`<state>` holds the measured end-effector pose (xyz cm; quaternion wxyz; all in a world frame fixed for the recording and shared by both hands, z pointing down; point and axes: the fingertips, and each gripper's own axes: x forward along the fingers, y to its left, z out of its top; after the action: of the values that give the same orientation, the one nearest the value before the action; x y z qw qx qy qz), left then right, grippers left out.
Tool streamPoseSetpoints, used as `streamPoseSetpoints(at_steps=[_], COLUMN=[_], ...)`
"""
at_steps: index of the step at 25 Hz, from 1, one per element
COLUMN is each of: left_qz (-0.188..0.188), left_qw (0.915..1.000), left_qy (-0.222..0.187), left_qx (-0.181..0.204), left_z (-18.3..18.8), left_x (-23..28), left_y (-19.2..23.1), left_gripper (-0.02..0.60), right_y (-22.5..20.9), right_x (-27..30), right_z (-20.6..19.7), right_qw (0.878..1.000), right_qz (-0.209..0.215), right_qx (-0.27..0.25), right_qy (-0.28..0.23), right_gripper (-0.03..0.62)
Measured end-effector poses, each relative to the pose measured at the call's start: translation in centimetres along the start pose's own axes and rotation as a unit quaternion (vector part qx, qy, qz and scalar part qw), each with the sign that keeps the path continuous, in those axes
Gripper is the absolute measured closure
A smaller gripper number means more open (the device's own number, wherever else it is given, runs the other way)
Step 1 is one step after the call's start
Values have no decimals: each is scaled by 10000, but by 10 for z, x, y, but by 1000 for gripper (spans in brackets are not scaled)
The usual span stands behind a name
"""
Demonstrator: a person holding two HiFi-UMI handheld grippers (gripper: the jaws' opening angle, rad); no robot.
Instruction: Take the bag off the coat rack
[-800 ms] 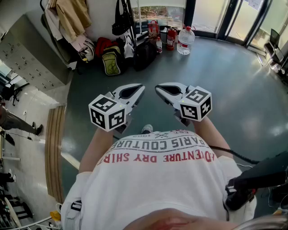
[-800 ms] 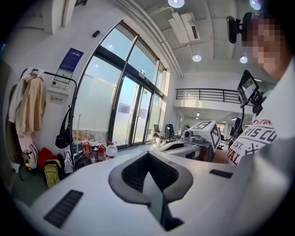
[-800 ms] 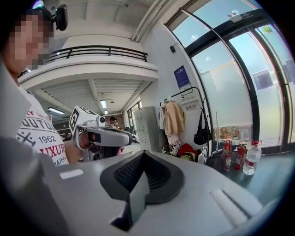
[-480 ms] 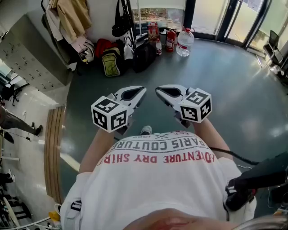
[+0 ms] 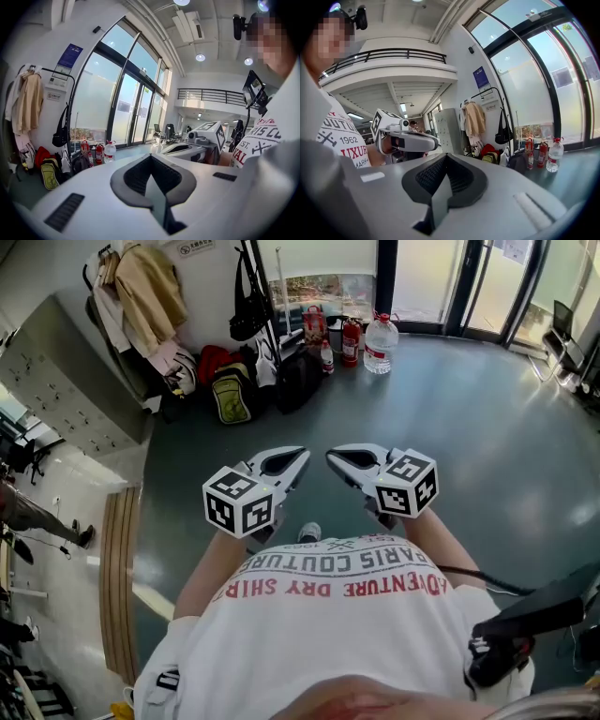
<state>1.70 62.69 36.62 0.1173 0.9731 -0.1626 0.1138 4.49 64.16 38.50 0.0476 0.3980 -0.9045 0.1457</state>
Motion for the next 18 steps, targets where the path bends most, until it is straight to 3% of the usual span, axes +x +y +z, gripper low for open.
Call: streamPoseSetpoints(at_steps=[11,18], left_qz=[122,270], left_qw=[9998,9986], left_qy=[46,48], left_qx=[-165,-449], left_z=[2,-9], left_x=[12,12], left_y=[27,125], left_gripper=[581,581], right_y=[-24,-58], right_x=[14,102], right_z=[7,3], right_qw=[10000,9996], right_qz=[-1,158], right_qx=[64,148], right_qy=[-56,181], right_gripper=[592,592])
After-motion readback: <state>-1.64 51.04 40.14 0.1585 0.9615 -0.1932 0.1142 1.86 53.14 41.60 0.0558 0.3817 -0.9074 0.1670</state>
